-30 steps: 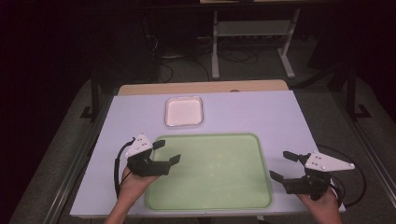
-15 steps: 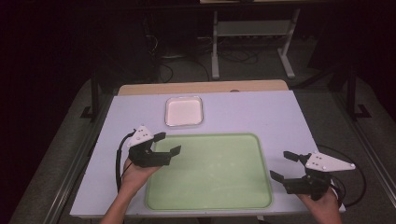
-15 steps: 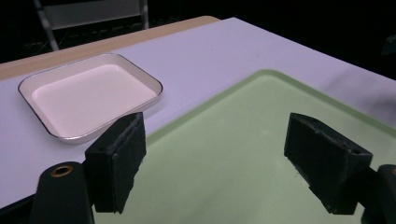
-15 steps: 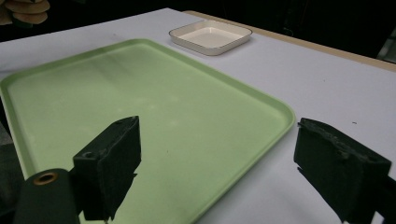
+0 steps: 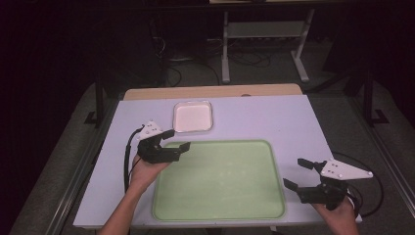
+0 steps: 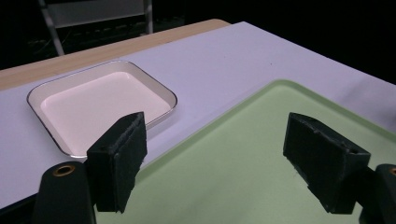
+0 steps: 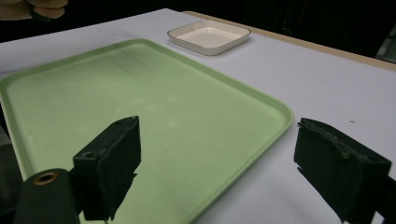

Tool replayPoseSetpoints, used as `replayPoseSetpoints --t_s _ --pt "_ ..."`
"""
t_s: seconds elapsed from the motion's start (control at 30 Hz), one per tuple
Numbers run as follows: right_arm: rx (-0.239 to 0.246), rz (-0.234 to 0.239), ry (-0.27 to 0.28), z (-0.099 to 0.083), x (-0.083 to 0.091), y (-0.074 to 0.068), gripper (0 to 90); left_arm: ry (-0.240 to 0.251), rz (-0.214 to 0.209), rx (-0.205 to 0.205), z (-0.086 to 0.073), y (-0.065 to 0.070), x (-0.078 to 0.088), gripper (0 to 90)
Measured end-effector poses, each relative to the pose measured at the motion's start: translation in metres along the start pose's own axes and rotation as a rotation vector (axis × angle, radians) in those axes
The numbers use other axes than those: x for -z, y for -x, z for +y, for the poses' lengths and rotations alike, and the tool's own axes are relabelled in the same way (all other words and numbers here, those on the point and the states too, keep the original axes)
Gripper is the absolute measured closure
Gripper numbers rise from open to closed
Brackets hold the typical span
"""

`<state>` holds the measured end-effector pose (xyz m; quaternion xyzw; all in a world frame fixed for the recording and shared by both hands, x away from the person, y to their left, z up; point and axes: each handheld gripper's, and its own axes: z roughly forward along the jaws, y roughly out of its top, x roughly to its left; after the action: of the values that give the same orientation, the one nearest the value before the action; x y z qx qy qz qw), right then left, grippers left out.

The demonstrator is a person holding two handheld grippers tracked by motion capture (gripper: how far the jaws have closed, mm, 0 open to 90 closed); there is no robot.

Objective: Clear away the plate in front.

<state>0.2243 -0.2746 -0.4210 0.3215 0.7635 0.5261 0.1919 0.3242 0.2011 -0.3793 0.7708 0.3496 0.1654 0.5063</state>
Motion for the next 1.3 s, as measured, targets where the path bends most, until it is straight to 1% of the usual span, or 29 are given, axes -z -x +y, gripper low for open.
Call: replayPoseSetpoints --t_s 0.13,0.23,0.27,0.33,0.5,0.6,0.67,0.8,0.83,0.87,0.97,1.0,1.13,1.2,1.3 --pt "-0.001 -0.002 0.002 0.0 0.001 0.0 13.9 -0.004 -0.002 0.001 0.003 -0.003 -0.003 20.9" --pt "-0.004 -0.002 -0.001 0.0 0.001 0.0 14.0 -0.006 -0.005 -0.006 0.007 -0.005 -0.005 21.0" --pt "-0.003 -0.002 0.0 0.0 0.001 0.001 14.0 -0.001 -0.005 -0.002 0.01 -0.008 -0.006 21.0" --pt "-0.002 -0.002 0.002 0.0 0.001 0.0 14.0 0.0 -0.007 -0.002 0.012 -0.009 -0.008 21.0" --pt "-0.003 -0.001 0.003 0.001 0.0 0.0 14.0 -0.003 -0.002 -0.007 0.022 -0.018 -0.015 21.0" --pt "0.002 -0.003 -0.001 0.001 0.0 0.0 14.0 -0.002 0.01 -0.011 0.027 -0.023 -0.021 20.9" --pt "0.006 -0.007 -0.003 0.002 0.0 -0.001 14.0 -0.005 0.02 -0.006 0.031 -0.028 -0.025 20.9" --pt "0.004 -0.007 -0.002 0.002 0.0 -0.001 14.0 -0.01 0.033 0.009 0.034 -0.037 -0.031 20.9" --pt "0.007 -0.007 -0.001 0.002 0.0 -0.001 14.0 -0.013 0.037 0.018 0.036 -0.042 -0.034 20.9" --pt "0.007 -0.007 -0.001 0.002 0.0 -0.001 14.0 -0.013 0.037 0.018 0.036 -0.042 -0.034 20.9" --pt "0.009 -0.008 -0.001 0.002 0.0 -0.001 14.0 -0.013 0.052 0.029 0.043 -0.052 -0.038 21.0" --pt "0.009 -0.008 -0.001 0.002 0.0 -0.001 14.0 -0.013 0.052 0.029 0.043 -0.052 -0.038 21.0" --pt "0.005 -0.008 -0.001 0.002 0.0 0.0 14.0 -0.028 0.066 0.023 0.051 -0.059 -0.045 21.1" --pt "0.006 -0.008 -0.001 0.002 -0.001 0.0 14.0 -0.034 0.072 0.025 0.054 -0.064 -0.048 21.1" --pt "0.004 -0.007 -0.002 0.002 -0.001 0.001 14.0 -0.048 0.093 0.034 0.058 -0.072 -0.054 21.1"
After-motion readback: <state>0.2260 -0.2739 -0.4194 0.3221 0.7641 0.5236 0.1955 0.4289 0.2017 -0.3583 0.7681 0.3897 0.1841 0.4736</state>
